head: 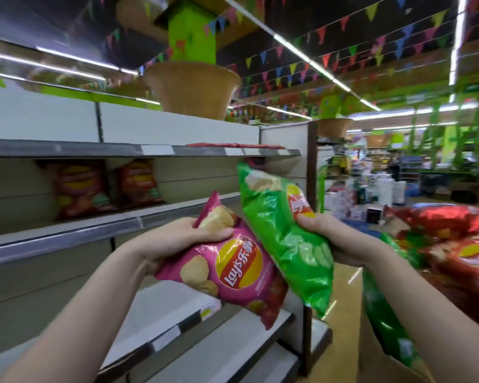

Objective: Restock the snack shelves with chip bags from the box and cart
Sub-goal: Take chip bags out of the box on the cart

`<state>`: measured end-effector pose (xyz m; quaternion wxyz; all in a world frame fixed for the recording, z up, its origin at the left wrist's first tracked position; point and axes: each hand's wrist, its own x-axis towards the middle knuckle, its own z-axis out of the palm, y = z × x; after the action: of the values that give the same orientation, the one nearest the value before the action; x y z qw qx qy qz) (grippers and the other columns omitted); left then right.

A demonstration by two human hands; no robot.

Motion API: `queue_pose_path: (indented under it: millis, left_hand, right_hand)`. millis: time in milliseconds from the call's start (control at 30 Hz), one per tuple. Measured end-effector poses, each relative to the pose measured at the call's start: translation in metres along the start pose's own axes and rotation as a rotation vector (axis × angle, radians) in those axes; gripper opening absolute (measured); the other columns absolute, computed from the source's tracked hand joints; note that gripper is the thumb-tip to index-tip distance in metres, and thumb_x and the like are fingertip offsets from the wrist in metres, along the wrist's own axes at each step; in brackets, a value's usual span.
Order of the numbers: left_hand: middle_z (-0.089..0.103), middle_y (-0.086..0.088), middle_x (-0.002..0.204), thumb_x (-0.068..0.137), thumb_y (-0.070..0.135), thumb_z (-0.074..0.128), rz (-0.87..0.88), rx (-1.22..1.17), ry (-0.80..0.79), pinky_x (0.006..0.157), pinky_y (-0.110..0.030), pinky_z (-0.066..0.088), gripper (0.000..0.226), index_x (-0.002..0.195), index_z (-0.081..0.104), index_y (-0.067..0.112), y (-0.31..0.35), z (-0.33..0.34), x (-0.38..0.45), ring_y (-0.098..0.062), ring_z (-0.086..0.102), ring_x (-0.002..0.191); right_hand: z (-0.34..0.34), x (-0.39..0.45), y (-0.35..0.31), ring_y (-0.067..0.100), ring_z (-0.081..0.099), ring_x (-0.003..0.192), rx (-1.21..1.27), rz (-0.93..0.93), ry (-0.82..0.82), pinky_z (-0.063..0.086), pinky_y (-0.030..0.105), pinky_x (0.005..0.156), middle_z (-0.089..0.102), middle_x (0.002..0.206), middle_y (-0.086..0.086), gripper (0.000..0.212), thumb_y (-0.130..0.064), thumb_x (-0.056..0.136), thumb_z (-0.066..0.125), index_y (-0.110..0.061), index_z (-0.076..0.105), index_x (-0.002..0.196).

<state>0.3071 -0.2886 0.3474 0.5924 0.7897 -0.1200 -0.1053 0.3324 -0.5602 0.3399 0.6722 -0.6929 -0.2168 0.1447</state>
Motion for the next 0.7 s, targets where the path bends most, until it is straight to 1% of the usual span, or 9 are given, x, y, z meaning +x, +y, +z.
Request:
queue_pose_path:
  millis: [133, 233, 300, 367, 433, 467, 533, 600, 700]
  left_hand:
    - [0.072, -0.018, 0.108, 0.049, 0.045, 0.090, -0.124, 0.077, -0.017, 0.088, -0.044, 0.056, 0.071, 0.106, 0.071, 0.007, -0.001, -0.038, -0.013, -0.029, 0.071, 0.091]
    - [0.073, -0.015, 0.103, 0.066, 0.041, 0.081, -0.158, -0.082, 0.019, 0.080, -0.036, 0.060, 0.050, 0.102, 0.073, 0.008, -0.007, -0.068, -0.023, -0.022, 0.073, 0.080]
    - [0.074, -0.011, 0.093, 0.068, 0.041, 0.078, -0.119, -0.229, 0.059, 0.066, -0.032, 0.061, 0.045, 0.099, 0.071, 0.008, -0.015, -0.089, -0.033, -0.018, 0.072, 0.071]
    - [0.073, -0.015, 0.089, 0.072, 0.049, 0.070, -0.068, -0.448, 0.121, 0.058, -0.032, 0.060, 0.051, 0.096, 0.070, 0.004, -0.029, -0.106, -0.044, -0.022, 0.072, 0.071]
    - [0.070, -0.022, 0.107, 0.076, 0.056, 0.061, 0.036, -0.634, 0.197, 0.066, -0.032, 0.061, 0.070, 0.109, 0.065, -0.005, -0.050, -0.113, -0.050, -0.027, 0.072, 0.087]
    - [0.068, -0.022, 0.114, 0.069, 0.059, 0.068, 0.089, -0.653, 0.239, 0.071, -0.030, 0.060, 0.080, 0.116, 0.062, -0.006, -0.062, -0.113, -0.048, -0.027, 0.070, 0.095]
    - [0.069, -0.016, 0.115, 0.060, 0.052, 0.080, 0.141, -0.542, 0.349, 0.079, -0.027, 0.058, 0.085, 0.122, 0.060, -0.003, -0.085, -0.107, -0.043, -0.022, 0.068, 0.101]
    - [0.074, -0.007, 0.106, 0.066, 0.034, 0.075, 0.175, -0.384, 0.467, 0.078, -0.025, 0.056, 0.067, 0.123, 0.058, 0.005, -0.102, -0.100, -0.039, -0.016, 0.070, 0.095]
    - [0.075, -0.005, 0.100, 0.067, 0.025, 0.077, 0.204, -0.387, 0.538, 0.073, -0.029, 0.058, 0.054, 0.118, 0.060, 0.015, -0.114, -0.109, -0.043, -0.018, 0.072, 0.089]
  right_hand:
    - [0.037, 0.031, 0.013, 0.016, 0.074, 0.078, 0.101, 0.089, -0.194, 0.058, 0.026, 0.062, 0.077, 0.091, 0.007, 0.074, -0.053, 0.016, 0.096, -0.016, 0.082, 0.078]
    - [0.062, 0.051, 0.031, 0.017, 0.074, 0.085, 0.183, 0.111, -0.221, 0.058, 0.026, 0.064, 0.076, 0.098, 0.007, 0.075, -0.056, 0.016, 0.095, -0.020, 0.082, 0.081]
    - [0.079, 0.068, 0.038, 0.015, 0.073, 0.088, 0.251, 0.049, -0.213, 0.058, 0.025, 0.065, 0.076, 0.101, 0.005, 0.073, -0.056, 0.017, 0.095, -0.024, 0.082, 0.082]
    - [0.093, 0.084, 0.044, 0.015, 0.074, 0.079, 0.347, 0.005, -0.188, 0.057, 0.024, 0.058, 0.077, 0.093, 0.005, 0.074, -0.054, 0.012, 0.096, -0.022, 0.082, 0.078]
    - [0.104, 0.097, 0.049, 0.018, 0.074, 0.074, 0.455, 0.005, -0.176, 0.057, 0.026, 0.054, 0.076, 0.091, 0.010, 0.079, -0.050, 0.009, 0.096, -0.015, 0.082, 0.079]
    - [0.111, 0.103, 0.051, 0.020, 0.074, 0.078, 0.481, 0.002, -0.193, 0.058, 0.027, 0.057, 0.076, 0.095, 0.011, 0.080, -0.050, 0.013, 0.097, -0.015, 0.082, 0.083]
    - [0.128, 0.117, 0.053, 0.021, 0.074, 0.084, 0.484, 0.001, -0.215, 0.058, 0.029, 0.063, 0.075, 0.103, 0.011, 0.079, -0.051, 0.021, 0.097, -0.017, 0.081, 0.091]
    - [0.146, 0.131, 0.055, 0.024, 0.074, 0.084, 0.464, 0.038, -0.223, 0.058, 0.030, 0.063, 0.073, 0.106, 0.015, 0.084, -0.050, 0.023, 0.097, -0.012, 0.080, 0.096]
    - [0.171, 0.150, 0.056, 0.028, 0.071, 0.097, 0.413, 0.055, -0.198, 0.059, 0.036, 0.074, 0.070, 0.116, 0.017, 0.095, -0.055, 0.035, 0.094, -0.010, 0.072, 0.115]
